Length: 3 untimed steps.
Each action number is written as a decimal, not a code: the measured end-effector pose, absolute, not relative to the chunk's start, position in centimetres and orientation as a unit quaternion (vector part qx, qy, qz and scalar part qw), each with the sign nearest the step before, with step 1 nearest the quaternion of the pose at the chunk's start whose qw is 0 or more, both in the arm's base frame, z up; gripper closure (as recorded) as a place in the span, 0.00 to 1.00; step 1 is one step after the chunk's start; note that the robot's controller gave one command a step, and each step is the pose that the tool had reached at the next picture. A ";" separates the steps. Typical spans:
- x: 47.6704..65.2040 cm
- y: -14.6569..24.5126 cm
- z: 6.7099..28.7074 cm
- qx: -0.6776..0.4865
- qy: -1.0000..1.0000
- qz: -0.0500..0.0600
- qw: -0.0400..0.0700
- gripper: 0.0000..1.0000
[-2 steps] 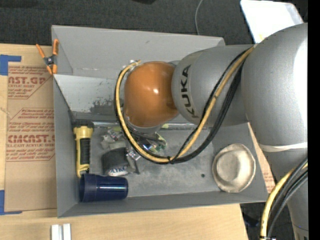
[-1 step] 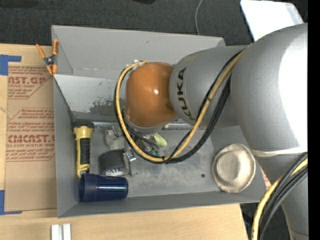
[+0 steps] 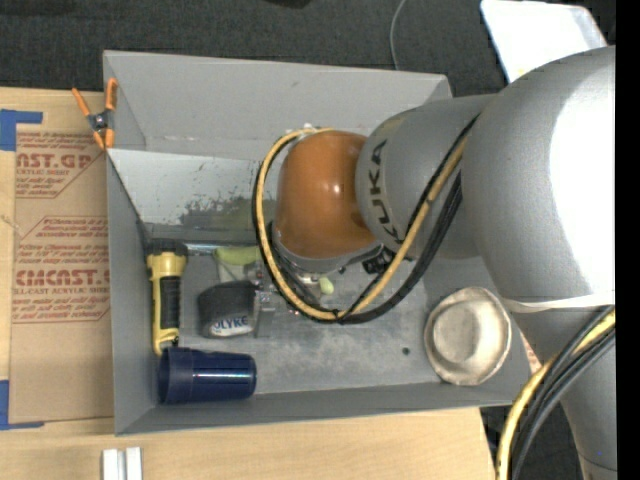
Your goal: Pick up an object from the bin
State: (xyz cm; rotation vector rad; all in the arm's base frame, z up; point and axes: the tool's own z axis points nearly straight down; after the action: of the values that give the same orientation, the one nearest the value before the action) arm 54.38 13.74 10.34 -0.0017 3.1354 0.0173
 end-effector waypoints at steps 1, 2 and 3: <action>54.4 13.7 10.3 0.000 1.000 0.006 0.003 1.00; 57.8 16.1 9.5 -0.076 0.997 0.005 0.010 1.00; 56.3 16.0 10.1 -0.082 0.996 0.008 0.015 1.00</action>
Offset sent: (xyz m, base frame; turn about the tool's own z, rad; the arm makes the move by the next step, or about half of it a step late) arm 0.0375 0.0329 -0.0319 -0.2079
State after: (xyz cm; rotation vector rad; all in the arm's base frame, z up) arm 56.29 15.99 10.07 -0.2553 3.1008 0.0253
